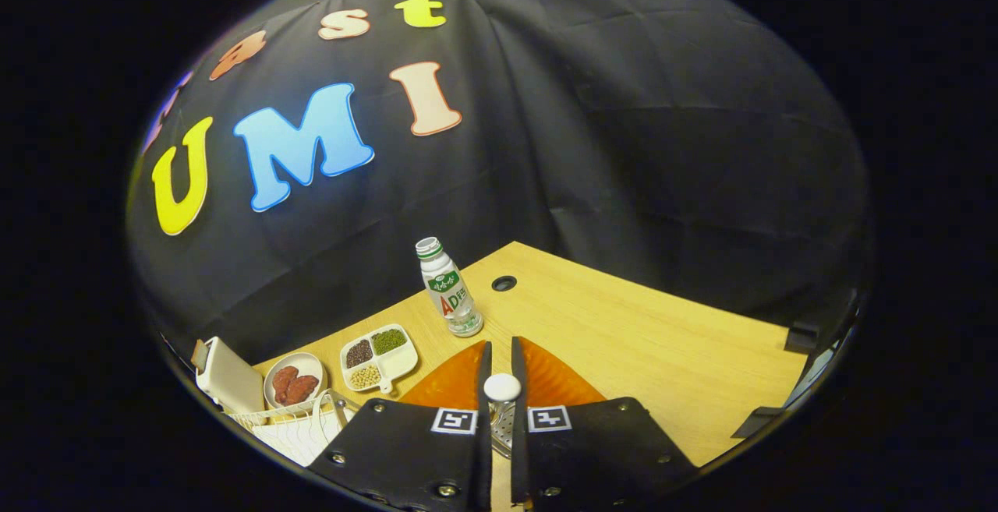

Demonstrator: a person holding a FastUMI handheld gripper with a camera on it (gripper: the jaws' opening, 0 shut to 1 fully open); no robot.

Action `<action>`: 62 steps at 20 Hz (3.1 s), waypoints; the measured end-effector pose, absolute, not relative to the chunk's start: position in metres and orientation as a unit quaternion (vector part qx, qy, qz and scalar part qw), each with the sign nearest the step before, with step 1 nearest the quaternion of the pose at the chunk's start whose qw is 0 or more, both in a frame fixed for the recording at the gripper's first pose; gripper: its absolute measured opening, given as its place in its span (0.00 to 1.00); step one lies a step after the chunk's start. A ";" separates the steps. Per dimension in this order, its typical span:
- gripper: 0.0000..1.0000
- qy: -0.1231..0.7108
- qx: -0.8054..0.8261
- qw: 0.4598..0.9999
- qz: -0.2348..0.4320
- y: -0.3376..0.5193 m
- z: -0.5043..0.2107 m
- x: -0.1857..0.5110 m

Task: Take the plate from the dish rack, then take the spoon from the basket and place it into the plate.

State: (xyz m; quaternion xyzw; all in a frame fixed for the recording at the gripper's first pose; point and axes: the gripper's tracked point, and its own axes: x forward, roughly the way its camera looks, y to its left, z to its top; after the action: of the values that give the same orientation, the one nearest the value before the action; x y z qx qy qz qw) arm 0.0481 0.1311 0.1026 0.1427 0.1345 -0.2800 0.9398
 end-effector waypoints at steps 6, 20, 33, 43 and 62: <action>0.09 0.129 0.054 0.950 -0.279 0.150 0.148 0.023; 0.09 0.143 -0.028 0.980 -0.133 0.326 0.164 -0.037; 0.09 0.212 -0.094 0.972 0.031 0.490 0.084 -0.108; 0.09 0.246 -0.079 0.964 0.068 0.519 0.037 -0.113; 0.30 0.239 -0.058 0.968 0.051 0.485 0.049 -0.093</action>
State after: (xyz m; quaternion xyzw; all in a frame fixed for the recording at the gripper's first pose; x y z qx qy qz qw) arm -0.0928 0.4854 0.0493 -0.0585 0.2390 0.0508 0.9679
